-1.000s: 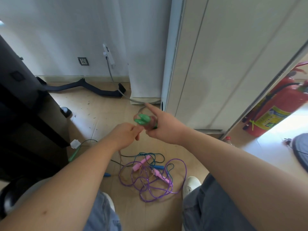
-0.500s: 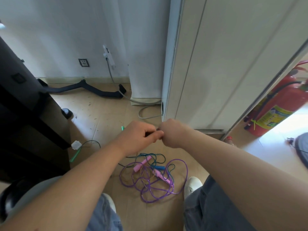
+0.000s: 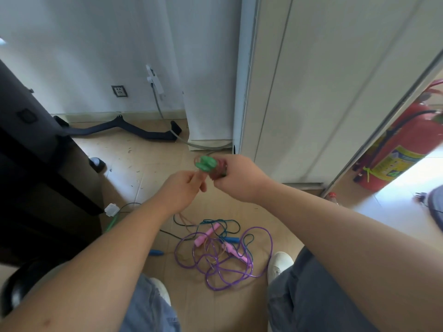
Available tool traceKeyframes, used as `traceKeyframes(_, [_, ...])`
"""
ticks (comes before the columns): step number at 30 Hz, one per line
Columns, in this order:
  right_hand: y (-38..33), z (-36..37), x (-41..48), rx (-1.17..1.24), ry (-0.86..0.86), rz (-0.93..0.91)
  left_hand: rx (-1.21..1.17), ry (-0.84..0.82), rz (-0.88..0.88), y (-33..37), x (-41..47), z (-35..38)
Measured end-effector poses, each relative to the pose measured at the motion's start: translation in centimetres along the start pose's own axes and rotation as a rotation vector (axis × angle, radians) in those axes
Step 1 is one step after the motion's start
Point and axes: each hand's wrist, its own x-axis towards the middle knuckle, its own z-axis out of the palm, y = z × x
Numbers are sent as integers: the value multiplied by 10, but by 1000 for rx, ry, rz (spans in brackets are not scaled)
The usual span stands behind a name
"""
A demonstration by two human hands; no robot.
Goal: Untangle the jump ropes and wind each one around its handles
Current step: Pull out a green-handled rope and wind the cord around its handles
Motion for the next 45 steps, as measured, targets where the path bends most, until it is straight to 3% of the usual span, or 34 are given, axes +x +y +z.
traceKeyframes(3, [9,-3,6,-21,64,144,84,16,207,12,-11,6])
traceKeyframes(6, [16,-6,8,-243,42,186,163,11,399,21,-16,4])
traceKeyframes(9, [20,-3,7,-539,-81,158,171,63,513,24,-16,-7])
traceKeyframes(12, [16,5,-1,-683,-266,13,185,62,534,23,-16,-13])
traceKeyframes(15, [4,17,-12,-696,-403,-170,224,72,494,19,-13,-14])
traceKeyframes(18, [-8,17,-17,-592,-385,-235,104,75,317,12,-10,-19])
traceKeyframes(21, [-13,8,-13,-391,-214,-180,-30,68,82,1,-4,-19])
traceKeyframes(24, [-13,2,-9,-200,-25,-96,-81,97,-30,3,-1,-11])
traceKeyframes(29, [7,0,5,-103,102,174,151,-1,128,20,-12,2])
traceKeyframes(34, [19,11,0,-601,-88,130,264,-202,389,27,-24,8])
traceKeyframes(37, [15,15,-7,-686,-237,21,215,-128,440,27,-23,3])
traceKeyframes(41, [11,17,-9,-672,-424,-147,333,55,288,24,-16,-10])
traceKeyframes(45, [-3,16,-15,-477,-365,-229,254,49,39,10,-7,-13])
